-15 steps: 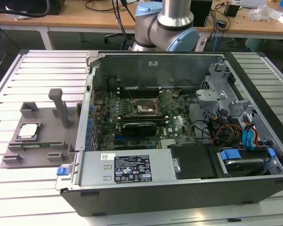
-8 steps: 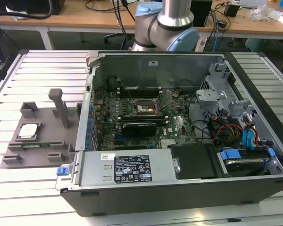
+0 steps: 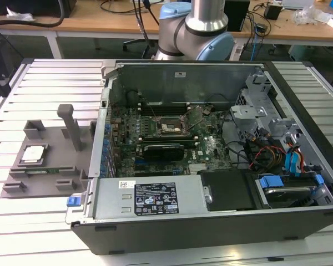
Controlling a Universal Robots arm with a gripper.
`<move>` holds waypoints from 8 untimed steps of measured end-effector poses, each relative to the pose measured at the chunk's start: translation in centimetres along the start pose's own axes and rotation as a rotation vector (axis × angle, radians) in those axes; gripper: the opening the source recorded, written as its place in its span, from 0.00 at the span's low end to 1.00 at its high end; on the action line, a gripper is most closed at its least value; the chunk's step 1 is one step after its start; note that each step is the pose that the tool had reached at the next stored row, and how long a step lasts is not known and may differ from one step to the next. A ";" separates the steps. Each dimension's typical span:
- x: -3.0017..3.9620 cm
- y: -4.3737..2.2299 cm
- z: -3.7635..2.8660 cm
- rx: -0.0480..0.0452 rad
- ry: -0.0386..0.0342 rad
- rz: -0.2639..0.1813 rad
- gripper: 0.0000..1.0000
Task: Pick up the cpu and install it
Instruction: 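Pick up the cpu and move it towards the insertion slot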
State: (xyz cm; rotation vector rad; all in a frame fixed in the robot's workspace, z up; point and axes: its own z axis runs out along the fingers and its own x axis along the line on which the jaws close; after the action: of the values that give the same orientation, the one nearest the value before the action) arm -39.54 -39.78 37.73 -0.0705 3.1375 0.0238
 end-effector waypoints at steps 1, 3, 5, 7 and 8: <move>-0.01 0.00 0.10 0.0000 0.0001 0.000 0.66; -0.03 -0.01 0.37 0.0000 0.0000 0.000 0.66; -0.04 -0.01 0.56 0.0000 0.0001 0.000 0.66; -0.05 -0.02 0.67 0.0000 0.0000 0.000 0.66; -0.05 -0.02 0.74 0.0000 0.0000 0.000 0.66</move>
State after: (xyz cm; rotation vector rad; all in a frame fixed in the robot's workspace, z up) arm -39.49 -39.78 36.99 -0.0705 3.1375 0.0237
